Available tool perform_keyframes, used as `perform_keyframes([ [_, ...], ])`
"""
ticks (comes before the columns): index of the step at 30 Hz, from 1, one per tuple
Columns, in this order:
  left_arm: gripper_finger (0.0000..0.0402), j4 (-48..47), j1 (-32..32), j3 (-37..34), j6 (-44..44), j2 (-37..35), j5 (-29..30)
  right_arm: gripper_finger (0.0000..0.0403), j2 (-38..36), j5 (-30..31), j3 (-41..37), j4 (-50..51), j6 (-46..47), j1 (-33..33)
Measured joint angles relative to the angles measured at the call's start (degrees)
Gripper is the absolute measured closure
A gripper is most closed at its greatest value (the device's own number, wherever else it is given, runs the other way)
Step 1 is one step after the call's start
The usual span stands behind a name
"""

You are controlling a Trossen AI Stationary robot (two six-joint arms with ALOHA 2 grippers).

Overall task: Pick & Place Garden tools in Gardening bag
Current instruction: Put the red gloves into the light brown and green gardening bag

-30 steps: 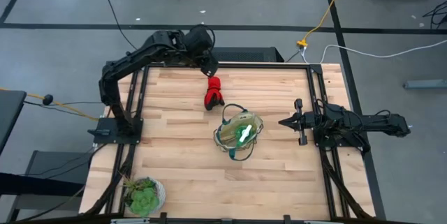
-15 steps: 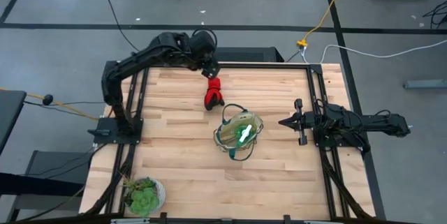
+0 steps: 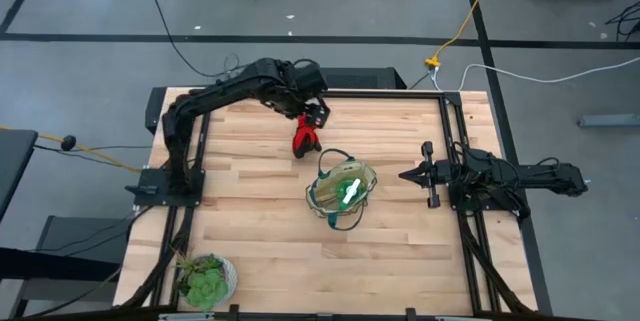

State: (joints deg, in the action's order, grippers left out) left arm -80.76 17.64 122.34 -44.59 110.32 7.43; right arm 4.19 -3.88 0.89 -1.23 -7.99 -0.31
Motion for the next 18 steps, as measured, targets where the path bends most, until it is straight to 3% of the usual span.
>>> perform_keyframes([
  [18,0.0145,3.17,0.25,0.01,-1.38,9.19,-4.21,0.0401,0.00,-0.02,0.02,0.00,0.00,0.00],
])
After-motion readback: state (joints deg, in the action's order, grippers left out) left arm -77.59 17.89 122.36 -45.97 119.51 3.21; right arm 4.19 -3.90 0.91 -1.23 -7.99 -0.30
